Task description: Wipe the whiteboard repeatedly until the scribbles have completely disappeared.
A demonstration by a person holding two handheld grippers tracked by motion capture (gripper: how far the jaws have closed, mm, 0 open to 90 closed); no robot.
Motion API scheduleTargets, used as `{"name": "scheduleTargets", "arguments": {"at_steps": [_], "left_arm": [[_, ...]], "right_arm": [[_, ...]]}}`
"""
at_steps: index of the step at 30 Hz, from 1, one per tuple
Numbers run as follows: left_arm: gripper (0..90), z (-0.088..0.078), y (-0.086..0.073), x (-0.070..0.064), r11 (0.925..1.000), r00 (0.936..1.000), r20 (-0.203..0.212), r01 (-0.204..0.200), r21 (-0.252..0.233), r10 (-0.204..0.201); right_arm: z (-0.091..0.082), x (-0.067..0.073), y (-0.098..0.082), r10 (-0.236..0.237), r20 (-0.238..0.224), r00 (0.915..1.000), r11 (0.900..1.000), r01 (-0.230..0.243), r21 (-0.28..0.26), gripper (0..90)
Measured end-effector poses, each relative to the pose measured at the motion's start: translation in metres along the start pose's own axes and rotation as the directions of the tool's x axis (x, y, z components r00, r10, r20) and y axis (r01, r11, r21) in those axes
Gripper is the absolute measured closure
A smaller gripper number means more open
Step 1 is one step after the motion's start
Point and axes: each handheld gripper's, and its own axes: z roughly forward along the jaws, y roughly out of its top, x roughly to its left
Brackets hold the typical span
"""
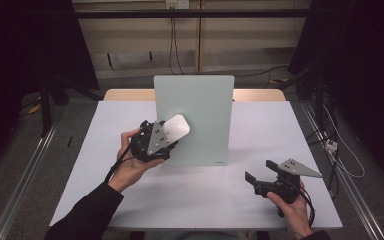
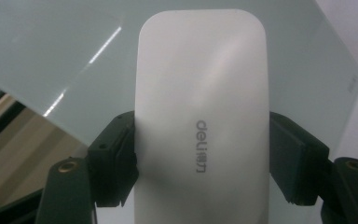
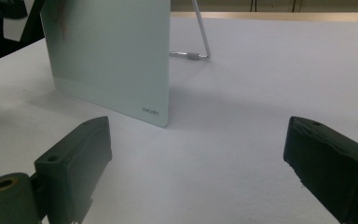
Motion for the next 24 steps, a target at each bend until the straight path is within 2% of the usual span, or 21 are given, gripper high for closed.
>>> {"name": "scheduleTargets", "arguments": {"at_steps": [1,4,6,10,12,16,18,23,24], "left_arm": [[31.2,-0.001,0.004,0.006,0.9999,0.9999,-0.013,0.004,-0.010,-0.004],[31.2,-0.006,0.016,0.026,0.9976,0.9980,-0.031,0.053,-0.045,-0.054],[31.2,-0.008,0.023,0.036,0.9968,0.9970,-0.050,0.056,-0.057,-0.059],[31.2,-0.010,0.029,0.045,0.9936,0.9937,-0.073,0.079,-0.081,-0.085],[31.1,-0.009,0.027,0.041,0.9961,0.9951,-0.080,0.052,-0.072,-0.058],[31.1,-0.003,0.021,0.025,0.9985,0.9984,-0.052,0.018,-0.051,-0.020],[31.1,0.001,0.017,0.016,0.9992,0.9996,-0.025,0.013,-0.037,-0.014],[31.1,0.008,0.005,-0.009,0.9989,0.9985,0.030,-0.046,0.011,0.046],[31.1,0.009,0.001,-0.014,0.9987,0.9980,0.042,-0.048,0.019,0.047]], "right_arm": [[0.000,0.000,0.000,0.000,0.000,1.0000,1.000,0.000,0.000,7.9],[0.000,0.000,0.000,0.000,-0.005,1.0000,1.000,0.000,0.000,7.9],[0.000,0.000,0.000,0.000,-0.005,1.0000,1.000,0.000,-0.001,7.9],[0.000,0.000,0.000,0.001,-0.005,1.0000,1.000,-0.001,0.000,7.9],[0.000,0.000,0.000,0.002,-0.005,1.0000,1.000,-0.002,0.001,7.9],[0.000,0.000,0.000,0.001,-0.005,1.0000,1.000,-0.001,0.002,7.9],[0.000,0.001,0.000,-0.001,-0.006,1.0000,1.000,0.001,0.002,7.9],[0.000,0.000,0.000,0.000,-0.005,1.0000,1.000,0.000,0.002,7.9],[0.000,0.000,0.000,0.000,-0.005,1.0000,1.000,0.000,0.002,7.9]]}}
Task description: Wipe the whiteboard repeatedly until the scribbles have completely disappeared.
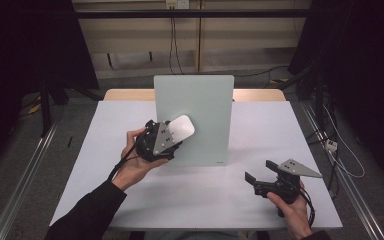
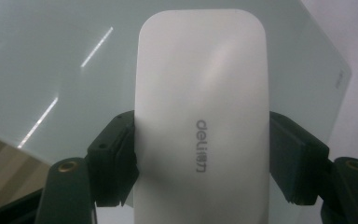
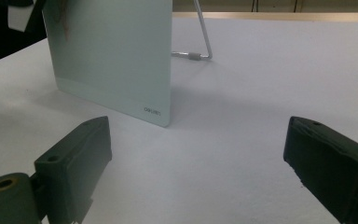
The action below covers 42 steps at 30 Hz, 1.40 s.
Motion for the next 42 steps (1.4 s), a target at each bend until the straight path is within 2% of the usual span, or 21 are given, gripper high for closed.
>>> {"name": "scheduleTargets", "arguments": {"at_steps": [2,5,7,9,12,16,20,22,23,25,30,34,39,41,42], "left_arm": [[31.1,0.002,-0.007,-0.009,1.0000,0.9999,0.017,-0.001,0.010,0.000],[31.1,0.006,-0.015,-0.023,0.9987,0.9987,0.044,-0.029,0.043,0.027],[31.1,0.007,-0.017,-0.026,0.9986,0.9987,0.040,-0.034,0.041,0.032],[31.2,0.006,-0.014,-0.022,0.9991,0.9989,0.041,-0.023,0.035,0.021],[31.2,0.003,-0.006,-0.012,0.9995,0.9998,0.012,-0.018,0.028,0.018],[31.1,-0.004,0.007,0.010,0.9994,0.9991,-0.031,0.030,-0.015,-0.030],[31.2,-0.014,0.018,0.037,0.9923,0.9914,-0.077,0.100,-0.073,-0.106],[31.2,-0.016,0.021,0.045,0.9892,0.9877,-0.098,0.113,-0.093,-0.122],[31.2,-0.016,0.022,0.045,0.9902,0.9876,-0.107,0.106,-0.091,-0.115],[31.2,-0.014,0.022,0.040,0.9933,0.9895,-0.110,0.085,-0.078,-0.094],[31.2,-0.006,0.013,0.019,0.9990,0.9976,-0.061,0.028,-0.035,-0.031],[31.1,0.000,0.003,0.001,0.9998,0.9996,-0.020,0.018,-0.007,-0.018],[31.2,0.006,-0.007,-0.017,0.9991,0.9993,0.033,-0.021,0.036,0.020],[31.2,0.006,-0.006,-0.016,0.9989,0.9992,0.033,-0.025,0.041,0.023],[31.2,0.006,-0.005,-0.014,0.9995,0.9993,0.038,-0.005,0.030,0.004]], "right_arm": [[0.000,0.000,0.000,0.001,0.000,1.0000,1.000,-0.001,-0.002,7.9],[0.000,-0.001,0.000,0.004,-0.002,1.0000,1.000,-0.004,-0.003,7.9],[0.000,-0.001,0.000,0.010,-0.003,0.9999,1.000,-0.010,-0.002,7.9],[0.000,-0.002,0.000,0.013,-0.003,0.9999,1.000,-0.013,-0.002,7.9],[0.000,-0.001,0.000,0.010,-0.003,0.9999,1.000,-0.010,-0.002,7.9],[0.000,-0.002,0.000,0.013,-0.004,0.9999,1.000,-0.013,-0.003,7.9],[-0.001,-0.002,0.000,0.013,-0.006,0.9999,1.000,-0.013,-0.006,7.9],[-0.001,-0.002,0.000,0.014,-0.006,0.9999,1.000,-0.014,-0.006,7.9],[-0.001,-0.002,0.000,0.014,-0.005,0.9999,1.000,-0.014,-0.006,7.9],[-0.001,-0.001,0.000,0.013,-0.005,0.9999,1.000,-0.013,-0.005,7.9],[-0.001,-0.001,0.000,0.012,-0.005,0.9999,1.000,-0.012,-0.004,7.9],[0.000,-0.002,0.000,0.012,-0.006,0.9999,1.000,-0.012,-0.003,7.9],[0.000,-0.002,0.000,0.013,-0.006,0.9999,1.000,-0.013,-0.003,7.9],[0.000,-0.001,0.000,0.011,-0.004,0.9999,1.000,-0.011,-0.003,7.9],[0.000,-0.001,0.000,0.010,-0.005,0.9999,1.000,-0.010,-0.003,7.9]]}}
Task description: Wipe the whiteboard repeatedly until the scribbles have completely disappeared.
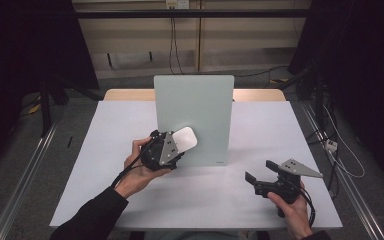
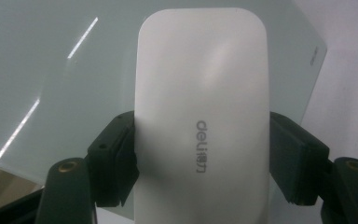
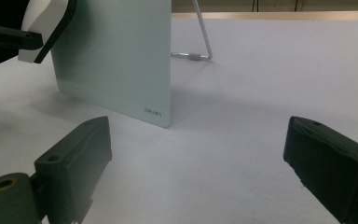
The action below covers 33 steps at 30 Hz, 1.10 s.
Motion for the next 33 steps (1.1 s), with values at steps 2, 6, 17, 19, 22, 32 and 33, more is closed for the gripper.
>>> {"name": "scheduleTargets", "arguments": {"at_steps": [2,6,17,19,22,32,33], "left_arm": [[31.2,-0.002,0.003,0.006,0.9999,0.9999,-0.008,0.007,-0.011,-0.007],[31.2,-0.009,0.016,0.024,0.9991,0.9985,-0.050,0.019,-0.037,-0.020],[31.1,-0.026,0.035,0.065,0.9925,0.9841,-0.155,0.071,-0.100,-0.086],[31.2,-0.024,0.030,0.058,0.9960,0.9876,-0.146,0.046,-0.077,-0.057],[31.2,-0.020,0.017,0.040,0.9991,0.9916,-0.129,-0.001,-0.042,-0.004],[31.2,-0.002,-0.019,-0.015,0.9907,0.9912,-0.036,-0.125,0.054,0.127],[31.2,-0.001,-0.020,-0.018,0.9902,0.9914,-0.030,-0.125,0.062,0.127]], "right_arm": [[0.000,0.000,0.000,0.002,0.001,1.0000,1.000,-0.002,0.000,7.9],[0.000,0.000,0.000,0.001,0.001,1.0000,1.000,-0.001,0.000,7.9],[-0.001,0.001,0.000,-0.001,-0.004,1.0000,1.000,0.000,-0.003,7.9],[-0.001,0.000,0.000,0.002,-0.003,1.0000,1.000,-0.002,-0.002,7.9],[-0.002,0.001,0.000,0.005,-0.001,1.0000,1.000,-0.005,-0.003,8.0],[0.000,0.001,0.000,0.000,-0.002,1.0000,1.000,0.000,-0.003,8.0],[0.000,0.000,0.000,0.002,-0.001,1.0000,1.000,-0.002,-0.002,8.0]]}}
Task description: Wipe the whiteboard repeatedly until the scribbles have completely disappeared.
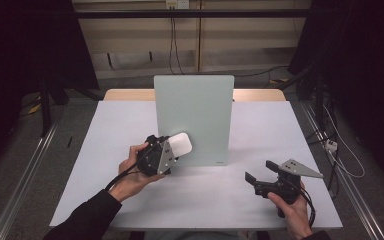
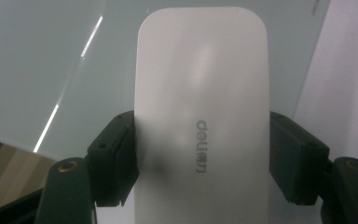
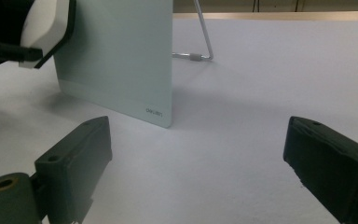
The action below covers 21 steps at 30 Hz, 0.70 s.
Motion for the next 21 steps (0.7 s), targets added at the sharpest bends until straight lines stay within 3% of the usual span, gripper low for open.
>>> {"name": "scheduleTargets", "arguments": {"at_steps": [2,6,9,14,16,19,21], "left_arm": [[31.2,0.000,0.001,-0.001,0.9996,0.9998,0.005,-0.021,0.018,0.021],[31.2,-0.001,0.002,0.005,0.9998,0.9999,-0.008,0.006,-0.018,-0.006],[31.1,-0.007,0.006,0.018,0.9996,0.9992,-0.036,0.017,-0.021,-0.018],[31.1,-0.017,0.012,0.044,0.9934,0.9919,-0.086,0.087,-0.074,-0.093],[31.2,-0.018,0.013,0.050,0.9924,0.9901,-0.100,0.090,-0.084,-0.099],[31.1,-0.016,0.013,0.043,0.9965,0.9930,-0.101,0.054,-0.063,-0.060],[31.2,-0.012,0.011,0.034,0.9981,0.9962,-0.078,0.035,-0.050,-0.039]], "right_arm": [[0.000,-0.001,0.000,0.003,0.000,1.0000,1.000,-0.003,0.000,8.0],[0.000,0.000,0.000,0.000,-0.002,1.0000,1.000,0.000,-0.001,8.0],[0.000,-0.001,0.000,0.002,-0.002,1.0000,1.000,-0.002,-0.001,8.0],[0.000,0.000,0.000,0.001,-0.001,1.0000,1.000,-0.001,-0.001,8.0],[0.000,0.000,0.000,0.002,-0.002,1.0000,1.000,-0.002,0.000,8.0],[0.000,0.000,0.000,0.001,-0.001,1.0000,1.000,-0.001,0.000,8.0],[0.000,0.000,0.000,0.002,-0.001,1.0000,1.000,-0.002,-0.001,8.0]]}}
